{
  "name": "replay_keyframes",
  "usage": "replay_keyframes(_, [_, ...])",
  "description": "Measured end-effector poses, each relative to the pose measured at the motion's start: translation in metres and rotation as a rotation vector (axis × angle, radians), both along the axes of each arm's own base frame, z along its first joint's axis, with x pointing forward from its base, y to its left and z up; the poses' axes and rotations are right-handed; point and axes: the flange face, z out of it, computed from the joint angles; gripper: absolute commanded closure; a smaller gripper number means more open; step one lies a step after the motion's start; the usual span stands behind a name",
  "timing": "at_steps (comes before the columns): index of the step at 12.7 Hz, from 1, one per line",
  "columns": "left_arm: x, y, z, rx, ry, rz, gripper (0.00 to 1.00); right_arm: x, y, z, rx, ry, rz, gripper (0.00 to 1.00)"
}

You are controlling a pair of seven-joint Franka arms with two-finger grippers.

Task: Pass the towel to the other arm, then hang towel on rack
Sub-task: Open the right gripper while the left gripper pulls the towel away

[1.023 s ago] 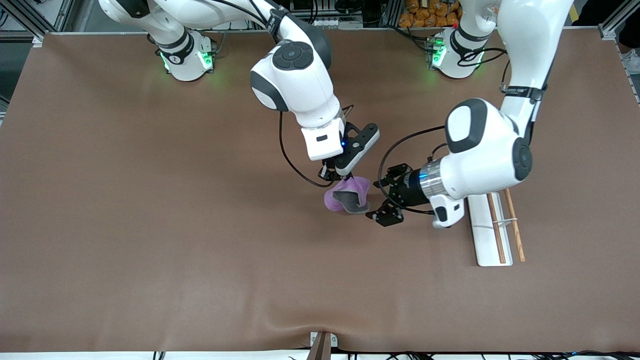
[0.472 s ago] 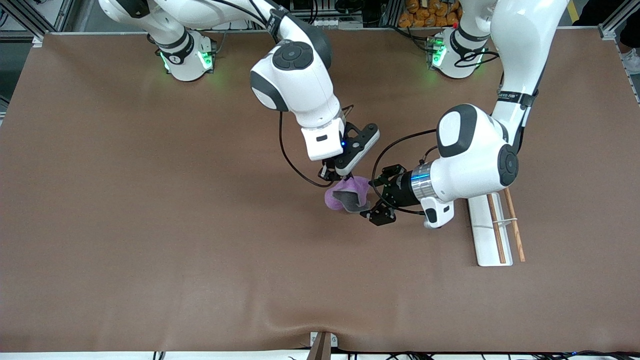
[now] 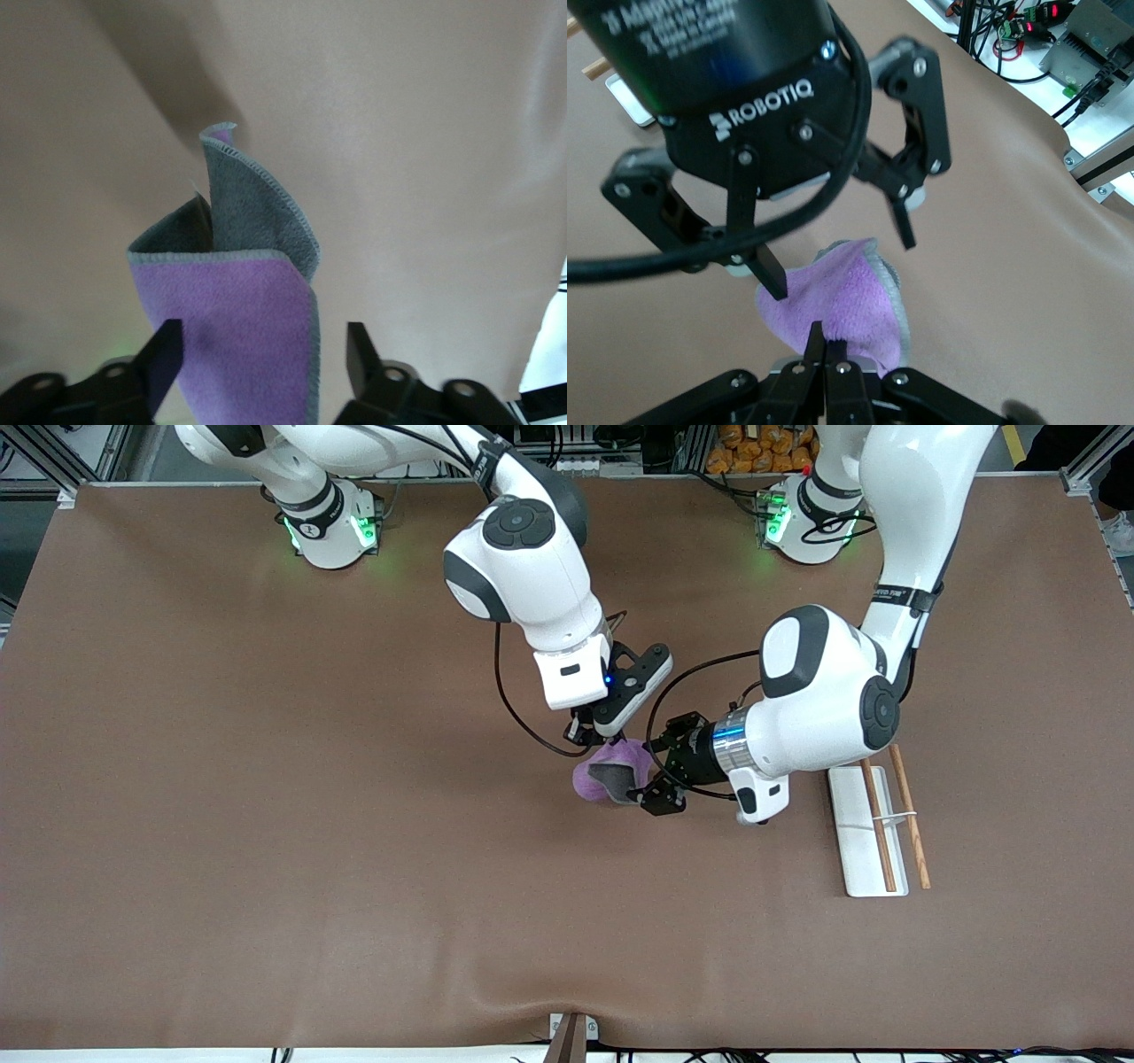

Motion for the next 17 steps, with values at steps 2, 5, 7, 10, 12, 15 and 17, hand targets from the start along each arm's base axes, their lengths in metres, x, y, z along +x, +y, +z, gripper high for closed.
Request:
replay_keyframes(2, [-0.002, -0.003, -0.004, 0.019, -0.004, -0.017, 0.48, 0.000, 0.000, 0.000, 0.000, 0.000, 0.000, 1.00])
replay_keyframes(5, [-0.001, 0.000, -0.003, 0.048, -0.016, -0.036, 0.63, 0.000, 0.000, 0.000, 0.000, 0.000, 0.000, 1.00])
replay_keyframes(7, [0.001, 0.003, 0.001, 0.062, -0.028, -0.044, 0.72, 0.000, 0.000, 0.000, 0.000, 0.000, 0.000, 1.00])
replay_keyframes(10, [0.002, 0.006, 0.007, 0.064, -0.032, -0.052, 0.92, 0.000, 0.000, 0.000, 0.000, 0.000, -0.001, 1.00])
replay_keyframes(12, [0.003, 0.007, 0.007, 0.065, -0.036, -0.057, 1.00, 0.000, 0.000, 0.000, 0.000, 0.000, -0.002, 1.00])
replay_keyframes(15, [0.005, 0.011, 0.008, 0.064, -0.049, -0.066, 1.00, 0.001, -0.001, 0.000, 0.000, 0.000, -0.005, 1.00])
replay_keyframes(17, [0.010, 0.024, 0.013, 0.064, -0.062, -0.109, 1.00, 0.002, -0.001, 0.000, 0.004, -0.004, -0.007, 0.44])
